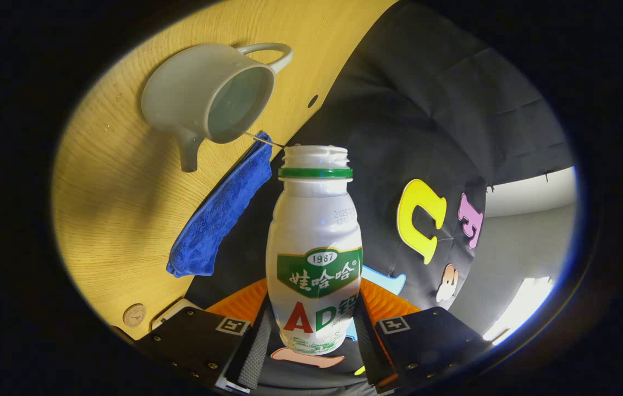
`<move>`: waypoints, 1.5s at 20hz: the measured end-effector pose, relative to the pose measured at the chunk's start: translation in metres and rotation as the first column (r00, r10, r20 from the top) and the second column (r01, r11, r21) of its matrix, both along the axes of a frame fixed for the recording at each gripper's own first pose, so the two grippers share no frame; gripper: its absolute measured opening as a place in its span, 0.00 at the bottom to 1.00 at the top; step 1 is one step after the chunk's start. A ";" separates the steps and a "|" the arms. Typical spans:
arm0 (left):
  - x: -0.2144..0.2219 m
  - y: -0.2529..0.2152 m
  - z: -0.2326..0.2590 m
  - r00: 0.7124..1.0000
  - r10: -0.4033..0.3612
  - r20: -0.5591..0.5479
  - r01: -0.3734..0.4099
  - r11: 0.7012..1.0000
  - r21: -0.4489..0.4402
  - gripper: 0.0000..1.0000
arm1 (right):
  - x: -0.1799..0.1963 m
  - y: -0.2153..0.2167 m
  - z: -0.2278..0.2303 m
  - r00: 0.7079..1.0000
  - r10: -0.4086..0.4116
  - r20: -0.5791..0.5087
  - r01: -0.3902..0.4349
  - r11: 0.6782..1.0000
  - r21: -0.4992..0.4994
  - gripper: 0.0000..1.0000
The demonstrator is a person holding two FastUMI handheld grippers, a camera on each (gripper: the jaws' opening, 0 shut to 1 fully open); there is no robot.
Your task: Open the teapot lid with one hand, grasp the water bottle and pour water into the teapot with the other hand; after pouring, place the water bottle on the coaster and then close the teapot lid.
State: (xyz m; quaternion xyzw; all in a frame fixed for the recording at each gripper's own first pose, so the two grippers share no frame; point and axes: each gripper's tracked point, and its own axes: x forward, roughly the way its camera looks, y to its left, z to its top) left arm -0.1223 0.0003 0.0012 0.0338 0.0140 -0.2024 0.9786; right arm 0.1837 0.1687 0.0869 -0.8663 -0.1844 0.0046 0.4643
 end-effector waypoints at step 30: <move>0.011 0.023 -0.012 0.998 0.039 -0.051 -0.044 0.995 -0.091 0.14 | -0.022 -0.057 -0.047 0.892 0.172 -0.418 0.218 0.646 0.732 0.71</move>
